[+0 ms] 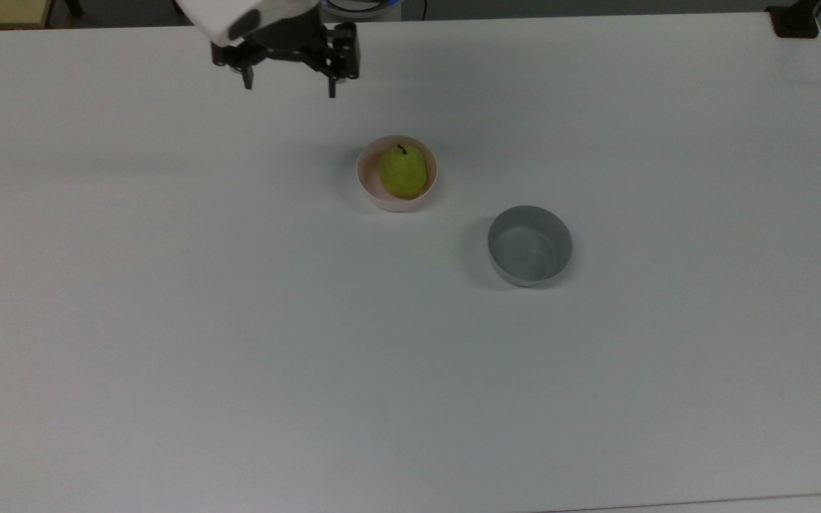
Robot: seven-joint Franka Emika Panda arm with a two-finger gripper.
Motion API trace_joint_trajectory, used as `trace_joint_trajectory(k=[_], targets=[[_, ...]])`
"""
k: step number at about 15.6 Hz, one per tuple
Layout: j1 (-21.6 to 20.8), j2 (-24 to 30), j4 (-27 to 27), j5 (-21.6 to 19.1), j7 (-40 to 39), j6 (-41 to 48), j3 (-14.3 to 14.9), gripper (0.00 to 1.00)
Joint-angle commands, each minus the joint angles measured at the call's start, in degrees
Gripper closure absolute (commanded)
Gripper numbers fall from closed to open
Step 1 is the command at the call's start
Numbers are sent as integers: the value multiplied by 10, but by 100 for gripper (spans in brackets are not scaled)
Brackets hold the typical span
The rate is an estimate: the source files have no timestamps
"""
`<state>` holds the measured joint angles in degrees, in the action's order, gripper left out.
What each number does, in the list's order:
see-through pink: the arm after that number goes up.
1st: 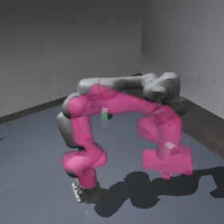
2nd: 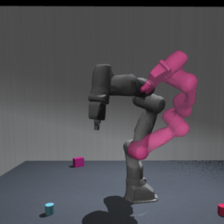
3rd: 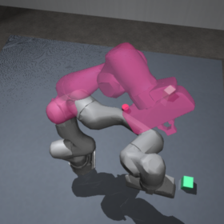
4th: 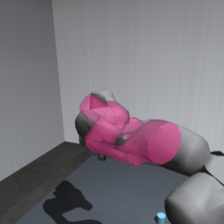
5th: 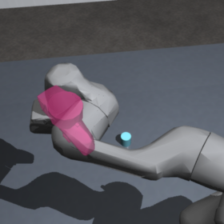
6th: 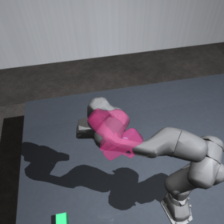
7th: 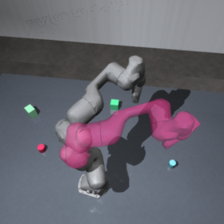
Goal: Place the pear in the bowl
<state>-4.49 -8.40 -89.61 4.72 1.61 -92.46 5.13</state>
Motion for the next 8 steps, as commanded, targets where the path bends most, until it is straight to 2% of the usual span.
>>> trace_joint_trajectory(k=[1, 8], targets=[[26, 4, 1, -2, 27, -6, -3, 0], [37, 7, 9, -8, 52, -16, -2, 0]])
